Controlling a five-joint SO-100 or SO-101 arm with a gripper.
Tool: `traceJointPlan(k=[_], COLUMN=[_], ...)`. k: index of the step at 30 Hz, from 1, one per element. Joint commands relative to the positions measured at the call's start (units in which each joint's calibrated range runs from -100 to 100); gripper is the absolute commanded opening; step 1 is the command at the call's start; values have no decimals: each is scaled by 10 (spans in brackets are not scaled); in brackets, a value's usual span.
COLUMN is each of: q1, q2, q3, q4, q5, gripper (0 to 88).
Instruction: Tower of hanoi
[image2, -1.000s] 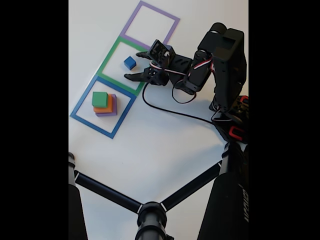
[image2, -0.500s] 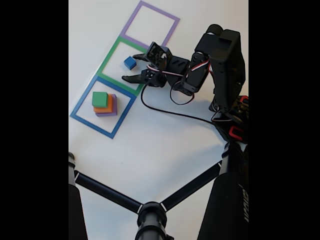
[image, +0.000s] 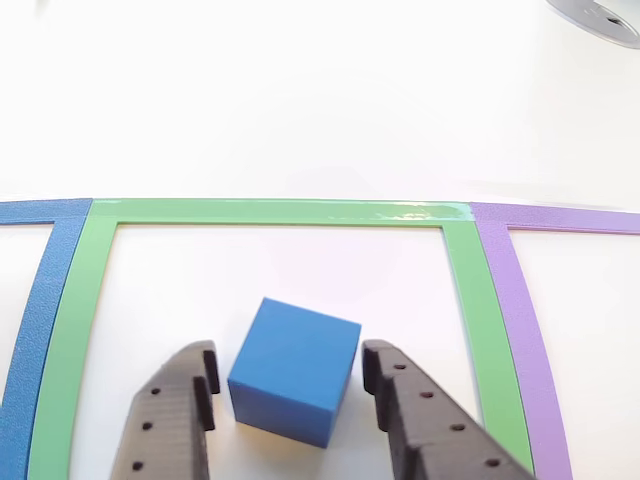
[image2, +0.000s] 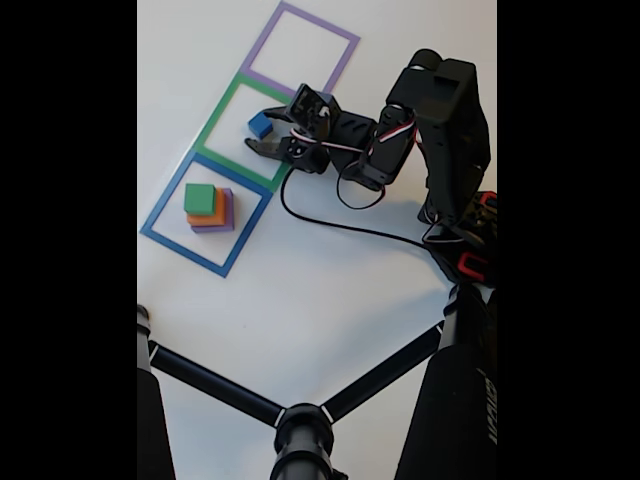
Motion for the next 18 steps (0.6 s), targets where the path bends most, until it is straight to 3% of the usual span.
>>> traceJointPlan(k=[1, 18], q1=[-9, -14], q2=[-2, -25], q3=[-9, -3], q4=[-13, 4], q5=[5, 5], gripper=[89, 38])
